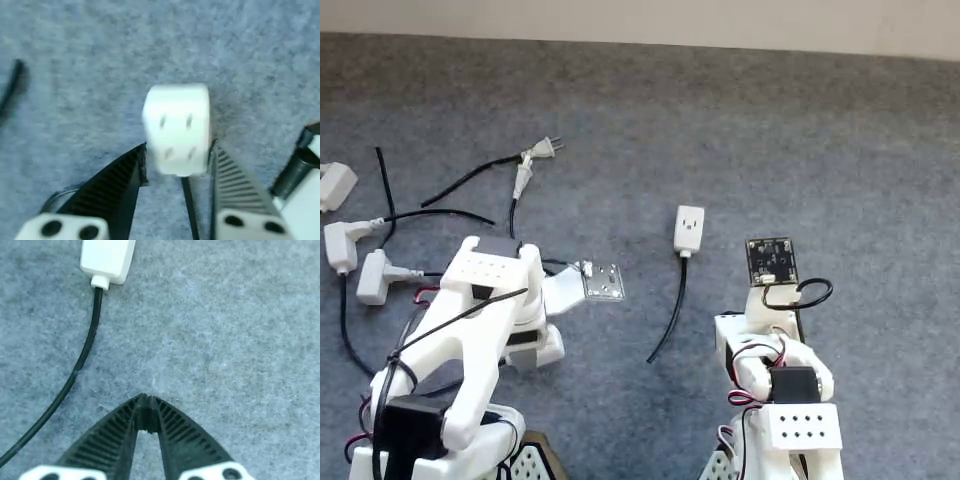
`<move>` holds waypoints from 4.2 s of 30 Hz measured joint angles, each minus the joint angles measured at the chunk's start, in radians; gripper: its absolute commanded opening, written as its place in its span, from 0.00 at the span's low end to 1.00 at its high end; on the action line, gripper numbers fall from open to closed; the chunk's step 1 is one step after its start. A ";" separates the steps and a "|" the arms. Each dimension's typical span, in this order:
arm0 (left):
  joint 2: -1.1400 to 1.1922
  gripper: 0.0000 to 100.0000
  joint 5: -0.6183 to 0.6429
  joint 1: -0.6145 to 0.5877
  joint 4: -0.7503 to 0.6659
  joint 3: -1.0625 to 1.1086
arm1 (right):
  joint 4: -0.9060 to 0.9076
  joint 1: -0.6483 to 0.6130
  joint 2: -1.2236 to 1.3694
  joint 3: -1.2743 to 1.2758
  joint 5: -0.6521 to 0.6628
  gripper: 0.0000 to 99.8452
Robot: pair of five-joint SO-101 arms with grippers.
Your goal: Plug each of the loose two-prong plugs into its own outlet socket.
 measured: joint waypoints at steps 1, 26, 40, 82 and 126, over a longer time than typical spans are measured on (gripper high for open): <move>0.000 0.23 0.000 0.000 -0.002 -0.014 | 0.000 0.000 0.000 0.000 0.000 0.01; 0.574 0.23 0.741 -0.252 -0.227 -0.907 | 0.000 0.000 0.000 0.000 0.012 0.01; 1.214 0.16 0.833 -0.186 -0.068 -1.619 | 0.000 0.000 0.000 0.000 0.012 0.01; 0.126 0.00 0.634 0.644 0.181 -0.388 | 0.109 0.379 -0.002 -0.230 0.012 0.01; -0.006 0.18 0.601 -0.483 0.157 -0.560 | 0.316 -0.041 0.265 -0.462 0.227 0.01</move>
